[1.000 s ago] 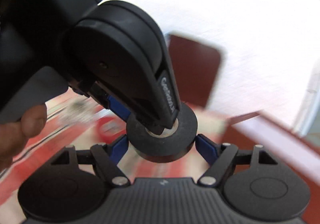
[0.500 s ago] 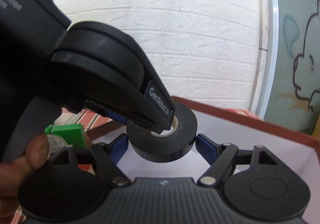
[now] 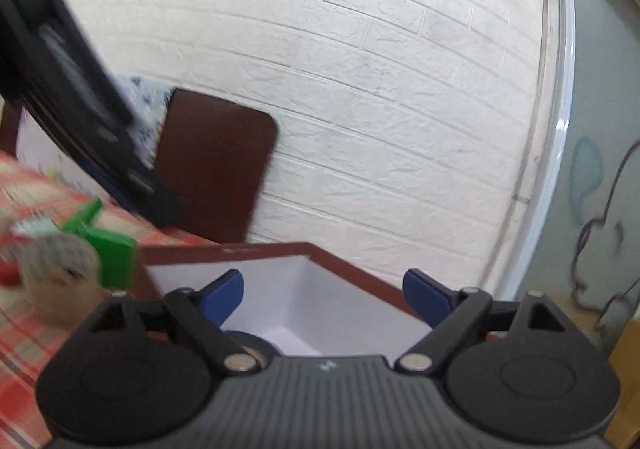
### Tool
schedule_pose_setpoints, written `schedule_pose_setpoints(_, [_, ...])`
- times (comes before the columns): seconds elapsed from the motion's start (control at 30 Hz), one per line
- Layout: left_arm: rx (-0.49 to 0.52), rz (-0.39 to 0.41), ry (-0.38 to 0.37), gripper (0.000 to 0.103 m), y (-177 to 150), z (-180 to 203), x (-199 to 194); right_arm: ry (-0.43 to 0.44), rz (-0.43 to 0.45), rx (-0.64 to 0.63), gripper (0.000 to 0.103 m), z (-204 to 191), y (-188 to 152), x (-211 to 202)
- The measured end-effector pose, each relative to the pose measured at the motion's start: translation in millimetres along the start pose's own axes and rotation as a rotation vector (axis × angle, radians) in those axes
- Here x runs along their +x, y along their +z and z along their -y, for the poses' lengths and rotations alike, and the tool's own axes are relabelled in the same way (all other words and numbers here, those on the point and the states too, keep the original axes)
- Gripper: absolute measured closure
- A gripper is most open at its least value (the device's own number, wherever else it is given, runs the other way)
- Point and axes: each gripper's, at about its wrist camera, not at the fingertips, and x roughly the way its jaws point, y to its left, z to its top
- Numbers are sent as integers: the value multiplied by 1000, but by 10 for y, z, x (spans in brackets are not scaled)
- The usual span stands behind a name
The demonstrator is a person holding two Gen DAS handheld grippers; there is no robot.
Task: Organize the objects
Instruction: 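Carry the black tape roll into the brown box and release, then move the left gripper to the cotton swab bag and grasp it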
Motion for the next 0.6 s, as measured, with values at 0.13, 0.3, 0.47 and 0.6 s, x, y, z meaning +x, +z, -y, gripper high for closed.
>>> schedule_pose_setpoints(0.13, [-86, 14, 123, 66, -210, -486, -352, -57, -3, 102, 19, 309, 156, -494])
schedule_pose_setpoints(0.3, [-188, -46, 303, 66, -575, -1136, -704, 91, 101, 159, 17, -365, 861, -999])
schedule_pose_setpoints(0.47, [-275, -125, 449, 67, -979, -1672, -922, 347, 17, 108, 18, -1296, 915, -1265])
schedule_pose_setpoints(0.6, [-378, -169, 423, 67, -1168, -2053, -1012, 550, -106, 63, 26, -2075, 940, -1240])
